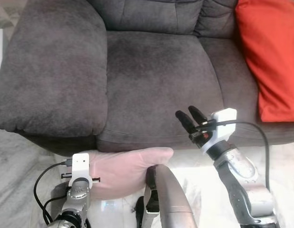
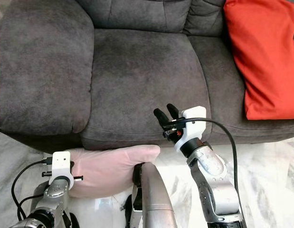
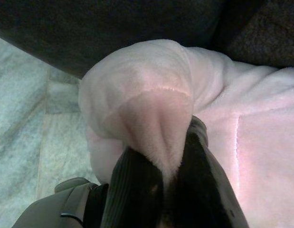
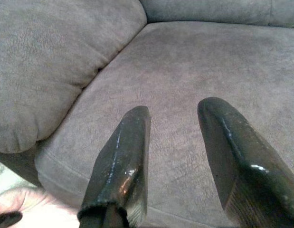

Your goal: Move the pillow to the sofa from floor

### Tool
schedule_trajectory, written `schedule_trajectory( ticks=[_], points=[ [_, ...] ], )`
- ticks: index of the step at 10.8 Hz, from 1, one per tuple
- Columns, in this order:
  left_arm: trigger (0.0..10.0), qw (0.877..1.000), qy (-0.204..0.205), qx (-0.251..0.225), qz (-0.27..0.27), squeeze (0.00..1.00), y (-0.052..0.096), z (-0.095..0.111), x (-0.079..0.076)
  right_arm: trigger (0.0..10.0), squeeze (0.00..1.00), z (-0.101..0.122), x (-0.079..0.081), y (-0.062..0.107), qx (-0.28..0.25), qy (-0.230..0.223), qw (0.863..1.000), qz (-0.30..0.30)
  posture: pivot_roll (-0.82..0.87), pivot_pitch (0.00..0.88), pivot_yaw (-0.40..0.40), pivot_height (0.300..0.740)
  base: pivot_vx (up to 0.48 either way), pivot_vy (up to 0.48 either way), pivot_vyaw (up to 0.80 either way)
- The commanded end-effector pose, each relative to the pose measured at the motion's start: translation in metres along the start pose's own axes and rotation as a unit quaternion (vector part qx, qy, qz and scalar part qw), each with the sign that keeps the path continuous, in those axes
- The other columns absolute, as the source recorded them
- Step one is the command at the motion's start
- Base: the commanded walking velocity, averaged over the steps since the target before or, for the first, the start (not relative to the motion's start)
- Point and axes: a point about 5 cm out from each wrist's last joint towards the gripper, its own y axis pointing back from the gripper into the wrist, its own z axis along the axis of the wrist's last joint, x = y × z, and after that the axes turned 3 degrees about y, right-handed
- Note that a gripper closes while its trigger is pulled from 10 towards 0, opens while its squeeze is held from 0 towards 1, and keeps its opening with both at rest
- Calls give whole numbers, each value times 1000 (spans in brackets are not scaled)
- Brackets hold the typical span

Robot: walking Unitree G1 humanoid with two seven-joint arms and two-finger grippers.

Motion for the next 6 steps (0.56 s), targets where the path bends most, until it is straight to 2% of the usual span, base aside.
schedule_trajectory(
  ticks=[1, 2, 4, 6],
  points=[
    [0, 1000, 1, 9, 11, 0, 5, -12, 7, 10000, 0, -9, -4, 2, 11, 2, 1000, -13, -34, 214, -170, 547, 0, 0, 0],
    [10000, 1000, 11, -22, 5, 0, 7, -7, 6, 10000, 0, -12, -5, 0, 11, 0, 1000, -16, -29, 202, -160, 547, 0, 0, 0],
    [10000, 995, 39, -87, 10, 0, 12, 6, 9, 10000, 0, -18, -5, -4, 9, -3, 1000, -24, -15, 181, -143, 547, 0, 0, 0],
    [10000, 992, 56, -112, 19, 0, 17, 11, 11, 10000, 0, -21, -5, -8, 8, -6, 1000, -27, 4, 165, -132, 547, 0, 0, 0]
  ],
)
